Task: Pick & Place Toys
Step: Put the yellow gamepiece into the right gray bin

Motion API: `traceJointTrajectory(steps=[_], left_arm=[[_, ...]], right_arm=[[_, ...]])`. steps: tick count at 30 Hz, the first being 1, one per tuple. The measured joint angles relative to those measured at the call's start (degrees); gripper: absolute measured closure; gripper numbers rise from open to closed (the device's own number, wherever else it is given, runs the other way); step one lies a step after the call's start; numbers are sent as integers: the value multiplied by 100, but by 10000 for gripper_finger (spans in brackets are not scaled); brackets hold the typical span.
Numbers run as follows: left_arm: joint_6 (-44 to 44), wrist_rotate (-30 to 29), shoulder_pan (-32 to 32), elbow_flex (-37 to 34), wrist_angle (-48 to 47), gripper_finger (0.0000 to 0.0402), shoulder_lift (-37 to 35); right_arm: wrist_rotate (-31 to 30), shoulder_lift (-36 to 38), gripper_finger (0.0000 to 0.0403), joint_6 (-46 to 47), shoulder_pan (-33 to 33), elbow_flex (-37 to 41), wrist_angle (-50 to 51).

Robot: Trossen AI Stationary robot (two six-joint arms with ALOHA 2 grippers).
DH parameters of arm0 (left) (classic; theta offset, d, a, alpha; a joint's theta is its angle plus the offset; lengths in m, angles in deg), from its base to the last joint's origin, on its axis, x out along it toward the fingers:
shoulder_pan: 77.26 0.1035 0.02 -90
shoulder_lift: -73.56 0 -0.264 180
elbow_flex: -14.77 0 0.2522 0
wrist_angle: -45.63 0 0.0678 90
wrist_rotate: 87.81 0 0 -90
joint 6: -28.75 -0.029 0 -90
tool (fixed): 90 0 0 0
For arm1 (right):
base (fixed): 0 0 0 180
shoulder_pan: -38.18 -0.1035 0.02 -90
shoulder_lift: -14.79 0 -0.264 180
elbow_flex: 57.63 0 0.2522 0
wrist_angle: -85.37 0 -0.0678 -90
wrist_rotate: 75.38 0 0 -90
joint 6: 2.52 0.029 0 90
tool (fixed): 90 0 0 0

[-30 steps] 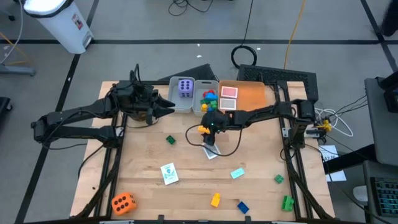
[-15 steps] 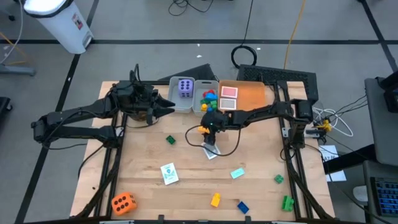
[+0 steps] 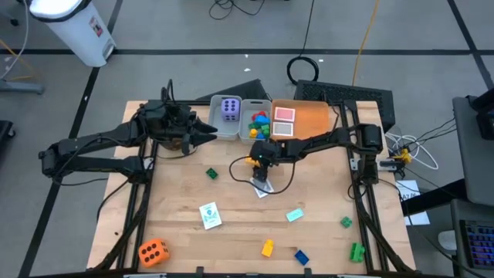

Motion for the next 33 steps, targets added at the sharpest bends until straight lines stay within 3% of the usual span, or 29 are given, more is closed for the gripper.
traceJointTrajectory(steps=[16,26,33], left_arm=[[72,7,0,0,4,206,0],[90,22,0,0,4,206,0],[70,40,0,-2,-59,206,0]], right_arm=[[1,9,273,133,13,0,99],[4,58,267,428,13,2,73],[23,665,270,427,11,7,7]])
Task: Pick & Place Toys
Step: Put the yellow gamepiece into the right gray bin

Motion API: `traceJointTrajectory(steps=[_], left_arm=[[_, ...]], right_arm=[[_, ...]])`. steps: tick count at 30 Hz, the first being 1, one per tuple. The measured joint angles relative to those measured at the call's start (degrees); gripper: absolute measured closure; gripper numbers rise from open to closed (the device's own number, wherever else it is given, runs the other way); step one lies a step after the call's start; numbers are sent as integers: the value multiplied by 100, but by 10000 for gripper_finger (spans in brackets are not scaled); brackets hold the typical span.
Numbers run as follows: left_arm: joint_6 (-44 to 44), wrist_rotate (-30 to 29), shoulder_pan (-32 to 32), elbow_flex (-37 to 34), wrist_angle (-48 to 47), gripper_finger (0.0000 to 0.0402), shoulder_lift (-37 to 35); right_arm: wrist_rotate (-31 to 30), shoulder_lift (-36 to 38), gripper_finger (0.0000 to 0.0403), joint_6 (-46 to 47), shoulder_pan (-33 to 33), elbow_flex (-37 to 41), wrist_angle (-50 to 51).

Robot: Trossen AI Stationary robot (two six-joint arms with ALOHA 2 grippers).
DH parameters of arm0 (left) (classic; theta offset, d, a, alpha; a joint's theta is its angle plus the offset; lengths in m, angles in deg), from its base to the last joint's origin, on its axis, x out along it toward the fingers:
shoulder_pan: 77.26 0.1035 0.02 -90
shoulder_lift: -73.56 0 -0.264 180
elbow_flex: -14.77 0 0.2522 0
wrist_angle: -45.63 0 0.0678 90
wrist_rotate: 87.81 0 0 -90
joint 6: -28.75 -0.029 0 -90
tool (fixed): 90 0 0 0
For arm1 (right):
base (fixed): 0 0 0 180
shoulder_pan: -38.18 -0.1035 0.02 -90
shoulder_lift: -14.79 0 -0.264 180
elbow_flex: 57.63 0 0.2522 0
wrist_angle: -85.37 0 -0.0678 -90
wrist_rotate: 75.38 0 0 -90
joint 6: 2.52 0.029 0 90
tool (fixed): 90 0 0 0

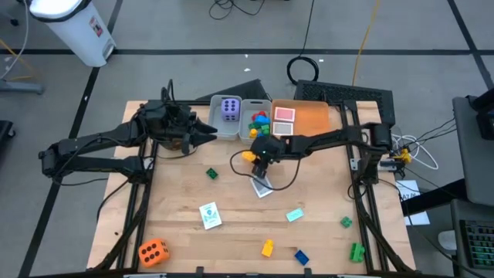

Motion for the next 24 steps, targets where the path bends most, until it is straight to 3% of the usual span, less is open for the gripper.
traceJointTrajectory(steps=[12,17,24], left_arm=[[-945,67,-3,166,-287,206,262],[-1671,117,-148,838,-771,206,945],[-3000,16,-477,2494,-2195,206,2327]], right_arm=[[346,1710,267,-55,-11,0,-35],[740,2010,267,26,-41,-7,41],[754,2006,267,-201,-222,-7,167]])
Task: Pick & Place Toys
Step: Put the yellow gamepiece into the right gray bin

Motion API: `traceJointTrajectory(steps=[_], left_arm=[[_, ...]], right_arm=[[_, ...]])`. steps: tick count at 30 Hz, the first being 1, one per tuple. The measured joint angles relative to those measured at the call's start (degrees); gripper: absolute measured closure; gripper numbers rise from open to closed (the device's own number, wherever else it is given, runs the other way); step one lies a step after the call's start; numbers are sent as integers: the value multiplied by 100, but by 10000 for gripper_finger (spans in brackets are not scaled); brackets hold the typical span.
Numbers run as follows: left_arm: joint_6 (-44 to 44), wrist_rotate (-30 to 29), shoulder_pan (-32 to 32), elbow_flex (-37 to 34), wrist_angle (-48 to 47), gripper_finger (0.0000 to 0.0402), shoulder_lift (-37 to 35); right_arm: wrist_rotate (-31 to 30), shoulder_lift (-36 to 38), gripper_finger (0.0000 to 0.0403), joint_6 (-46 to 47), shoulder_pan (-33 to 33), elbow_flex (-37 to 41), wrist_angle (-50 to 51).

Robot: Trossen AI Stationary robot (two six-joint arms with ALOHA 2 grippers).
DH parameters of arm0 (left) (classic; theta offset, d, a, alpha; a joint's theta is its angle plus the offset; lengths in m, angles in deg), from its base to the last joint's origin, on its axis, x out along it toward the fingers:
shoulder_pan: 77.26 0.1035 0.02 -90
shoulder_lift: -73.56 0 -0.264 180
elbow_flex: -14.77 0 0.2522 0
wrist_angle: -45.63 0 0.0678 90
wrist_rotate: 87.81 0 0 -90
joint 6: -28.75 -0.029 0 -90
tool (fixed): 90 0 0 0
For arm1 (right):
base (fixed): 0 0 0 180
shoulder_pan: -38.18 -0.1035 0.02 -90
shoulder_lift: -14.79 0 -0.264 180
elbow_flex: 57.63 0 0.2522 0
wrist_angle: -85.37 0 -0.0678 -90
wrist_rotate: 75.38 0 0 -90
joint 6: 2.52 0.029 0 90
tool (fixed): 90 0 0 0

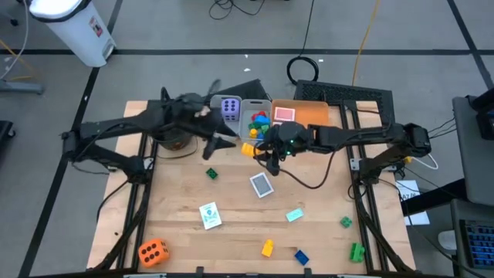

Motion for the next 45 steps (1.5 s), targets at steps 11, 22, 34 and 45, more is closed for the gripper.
traceJointTrajectory(steps=[11,22,34,45], left_arm=[[-612,8,-292,1962,-1321,206,1475],[-680,93,-451,2137,-1501,206,1800],[-829,-369,-447,2137,-1509,206,1800],[-858,-515,-438,2137,-1775,206,1800]], right_arm=[[280,81,267,-346,-1,-3,229],[276,245,267,-666,175,4,280],[278,460,267,-757,185,-2,199],[280,522,267,-759,172,2,174]])
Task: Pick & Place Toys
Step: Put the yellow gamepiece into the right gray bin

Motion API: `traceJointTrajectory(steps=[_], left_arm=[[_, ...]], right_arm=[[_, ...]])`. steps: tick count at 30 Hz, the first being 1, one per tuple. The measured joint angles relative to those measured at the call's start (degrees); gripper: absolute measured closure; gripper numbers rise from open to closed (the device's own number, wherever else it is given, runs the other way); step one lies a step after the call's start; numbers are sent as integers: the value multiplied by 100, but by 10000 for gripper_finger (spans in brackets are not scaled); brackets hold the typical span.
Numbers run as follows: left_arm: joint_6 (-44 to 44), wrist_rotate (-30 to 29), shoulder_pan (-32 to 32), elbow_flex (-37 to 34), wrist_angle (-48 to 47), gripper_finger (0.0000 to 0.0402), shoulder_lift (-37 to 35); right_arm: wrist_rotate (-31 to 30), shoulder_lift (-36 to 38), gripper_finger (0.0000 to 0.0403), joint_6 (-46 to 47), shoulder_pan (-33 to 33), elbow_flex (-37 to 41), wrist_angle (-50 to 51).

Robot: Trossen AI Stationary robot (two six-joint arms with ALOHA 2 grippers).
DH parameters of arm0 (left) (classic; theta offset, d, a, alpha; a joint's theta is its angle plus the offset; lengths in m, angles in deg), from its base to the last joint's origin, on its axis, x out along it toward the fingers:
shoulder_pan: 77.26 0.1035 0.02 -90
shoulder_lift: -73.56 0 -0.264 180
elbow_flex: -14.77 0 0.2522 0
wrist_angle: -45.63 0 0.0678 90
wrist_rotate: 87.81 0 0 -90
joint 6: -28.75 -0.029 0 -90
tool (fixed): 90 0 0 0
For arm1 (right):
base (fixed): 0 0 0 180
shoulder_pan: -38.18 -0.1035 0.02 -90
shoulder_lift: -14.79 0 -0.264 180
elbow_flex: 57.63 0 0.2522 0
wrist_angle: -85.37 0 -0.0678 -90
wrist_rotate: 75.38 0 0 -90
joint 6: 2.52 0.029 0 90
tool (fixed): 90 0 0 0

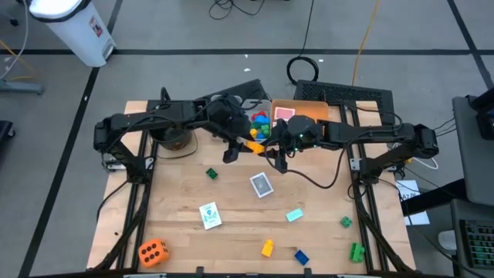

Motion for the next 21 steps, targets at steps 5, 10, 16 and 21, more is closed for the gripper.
traceJointTrajectory(steps=[5,10,16,21], left_arm=[[30,-2,6,0,-50,206,0],[99,-1,6,0,-8,206,0],[103,1,6,0,-12,206,0],[107,10,6,0,-14,226,0]], right_arm=[[-4,16,267,0,0,0,-24],[-4,15,267,0,0,0,-29],[-5,15,267,0,0,0,-28],[-7,15,267,0,0,0,-31]])
